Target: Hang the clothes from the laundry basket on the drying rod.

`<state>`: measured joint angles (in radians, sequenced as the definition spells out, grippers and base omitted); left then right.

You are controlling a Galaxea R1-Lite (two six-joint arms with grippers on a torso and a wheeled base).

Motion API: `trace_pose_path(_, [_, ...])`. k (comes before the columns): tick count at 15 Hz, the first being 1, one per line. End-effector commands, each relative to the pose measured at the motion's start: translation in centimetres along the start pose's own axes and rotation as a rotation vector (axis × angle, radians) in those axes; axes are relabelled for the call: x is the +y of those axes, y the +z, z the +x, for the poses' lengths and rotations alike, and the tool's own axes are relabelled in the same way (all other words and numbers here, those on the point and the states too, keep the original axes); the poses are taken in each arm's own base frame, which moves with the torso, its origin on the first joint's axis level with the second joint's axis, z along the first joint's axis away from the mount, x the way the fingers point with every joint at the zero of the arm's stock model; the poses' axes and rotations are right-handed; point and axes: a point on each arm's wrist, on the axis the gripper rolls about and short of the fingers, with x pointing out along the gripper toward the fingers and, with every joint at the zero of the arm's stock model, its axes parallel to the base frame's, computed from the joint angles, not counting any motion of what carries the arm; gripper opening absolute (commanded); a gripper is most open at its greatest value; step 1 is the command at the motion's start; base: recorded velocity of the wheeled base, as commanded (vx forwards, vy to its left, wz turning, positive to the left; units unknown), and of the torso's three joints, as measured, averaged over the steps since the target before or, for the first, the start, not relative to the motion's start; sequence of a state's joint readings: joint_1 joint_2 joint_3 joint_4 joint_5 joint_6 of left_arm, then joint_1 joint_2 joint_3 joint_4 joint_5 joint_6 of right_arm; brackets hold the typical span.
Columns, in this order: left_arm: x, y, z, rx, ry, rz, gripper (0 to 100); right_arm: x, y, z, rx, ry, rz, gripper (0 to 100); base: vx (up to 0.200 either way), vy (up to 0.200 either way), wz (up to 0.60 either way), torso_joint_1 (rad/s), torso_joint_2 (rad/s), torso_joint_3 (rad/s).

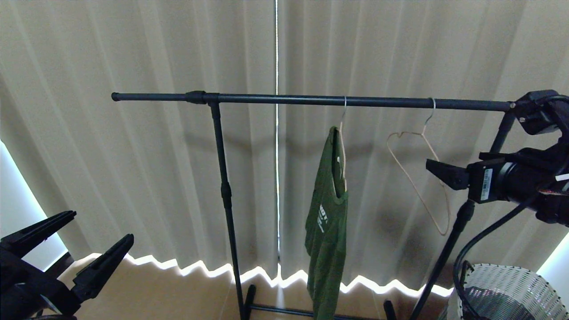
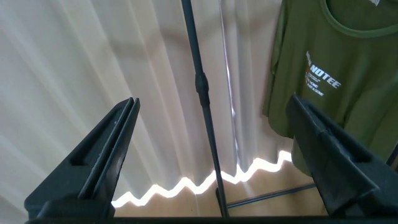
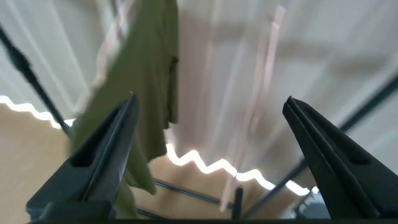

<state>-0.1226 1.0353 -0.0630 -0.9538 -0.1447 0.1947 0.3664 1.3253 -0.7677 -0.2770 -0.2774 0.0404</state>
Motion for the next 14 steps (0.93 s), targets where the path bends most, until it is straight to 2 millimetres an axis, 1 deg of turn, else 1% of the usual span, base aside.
trace_pose_path(1, [0.1,0.0,0.0,0.002,0.009,0.000,100,-1.3,-0.8,-0.9,0.005,-0.047,0.012,100,0.000,0.000,0.00,0.000,0.00,0.000])
trace_pose_path(4, [0.2,0.0,0.1,0.006,0.018,-0.001,100,-2.2,-1.4,-1.2,0.019,-0.089,0.014,100,0.000,0.000,0.00,0.000,0.00,0.000])
trace_pose_path(8, [0.2,-0.1,0.1,0.008,0.019,0.001,100,-3.0,-2.1,-1.0,0.047,-0.133,-0.023,100,-0.200,0.000,0.00,0.010,0.00,0.000])
trace_pose_path(14, [0.2,-0.1,0.1,0.008,0.018,0.002,100,-3.0,-2.2,-1.1,0.051,-0.134,-0.033,100,-0.200,0.000,0.00,-0.003,0.00,0.000])
